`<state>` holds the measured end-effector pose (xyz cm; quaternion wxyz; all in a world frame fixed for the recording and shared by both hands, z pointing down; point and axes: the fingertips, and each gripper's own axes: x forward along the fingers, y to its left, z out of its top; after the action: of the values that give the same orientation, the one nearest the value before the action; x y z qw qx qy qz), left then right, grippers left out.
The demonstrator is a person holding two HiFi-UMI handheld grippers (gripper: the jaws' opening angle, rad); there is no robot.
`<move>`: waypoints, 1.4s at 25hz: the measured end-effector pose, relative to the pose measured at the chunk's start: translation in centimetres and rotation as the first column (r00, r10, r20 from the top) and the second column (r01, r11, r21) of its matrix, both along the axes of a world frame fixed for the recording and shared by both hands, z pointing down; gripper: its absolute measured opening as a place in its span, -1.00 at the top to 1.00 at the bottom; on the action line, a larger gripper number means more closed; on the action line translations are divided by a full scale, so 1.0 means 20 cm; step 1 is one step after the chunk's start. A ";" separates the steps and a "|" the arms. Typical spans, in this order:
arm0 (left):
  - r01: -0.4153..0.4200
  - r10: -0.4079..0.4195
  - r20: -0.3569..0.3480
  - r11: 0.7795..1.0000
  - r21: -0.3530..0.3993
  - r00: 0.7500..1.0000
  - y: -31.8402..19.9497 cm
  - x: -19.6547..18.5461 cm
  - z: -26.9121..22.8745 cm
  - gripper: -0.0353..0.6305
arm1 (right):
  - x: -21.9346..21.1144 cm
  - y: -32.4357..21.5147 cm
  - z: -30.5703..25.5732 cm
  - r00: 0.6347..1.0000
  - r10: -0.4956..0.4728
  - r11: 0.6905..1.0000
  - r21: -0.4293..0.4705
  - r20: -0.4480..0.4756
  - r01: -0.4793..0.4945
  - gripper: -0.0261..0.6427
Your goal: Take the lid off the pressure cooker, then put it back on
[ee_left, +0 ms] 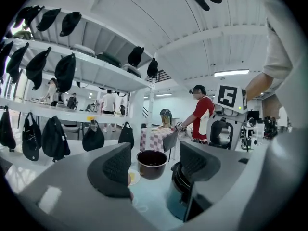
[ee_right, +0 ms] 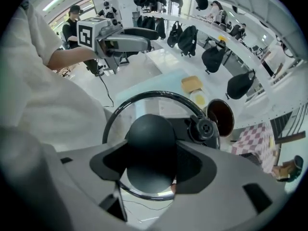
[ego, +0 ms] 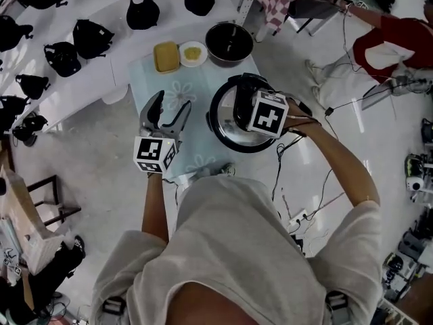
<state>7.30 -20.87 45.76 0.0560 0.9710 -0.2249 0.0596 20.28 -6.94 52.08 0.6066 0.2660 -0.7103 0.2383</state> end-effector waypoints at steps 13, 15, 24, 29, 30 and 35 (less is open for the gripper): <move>-0.058 0.058 0.023 0.998 -0.003 0.998 0.03 0.14 0.03 -0.05 | 0.17 0.07 0.17 0.994 0.106 0.994 -0.039 0.008 -0.105 0.11; -0.049 0.049 0.026 0.999 -0.003 0.998 0.01 0.11 0.04 -0.05 | 0.18 0.05 0.20 0.994 0.112 0.993 -0.046 0.004 -0.112 0.11; -0.014 0.014 0.035 1.000 -0.009 0.999 -0.05 0.04 0.04 -0.05 | 0.24 -0.03 0.28 0.988 0.154 0.986 -0.063 -0.006 -0.154 0.11; -0.016 0.017 0.037 1.000 -0.010 0.999 -0.07 0.05 0.04 -0.05 | 0.24 -0.05 0.32 0.989 0.150 0.986 -0.076 -0.007 -0.150 0.11; -0.017 0.017 0.038 1.000 -0.010 0.999 -0.07 0.05 0.05 -0.05 | 0.24 -0.06 0.33 0.990 0.143 0.987 -0.080 -0.008 -0.143 0.11; -0.019 0.020 0.045 1.000 -0.016 0.999 -0.07 0.08 0.07 -0.05 | 0.23 -0.09 0.33 0.997 0.071 0.993 -0.091 0.010 -0.070 0.11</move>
<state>8.89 -22.18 47.11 0.0579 0.9711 -0.2161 0.0837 24.85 -8.65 58.70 0.6046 0.2617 -0.6929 0.2932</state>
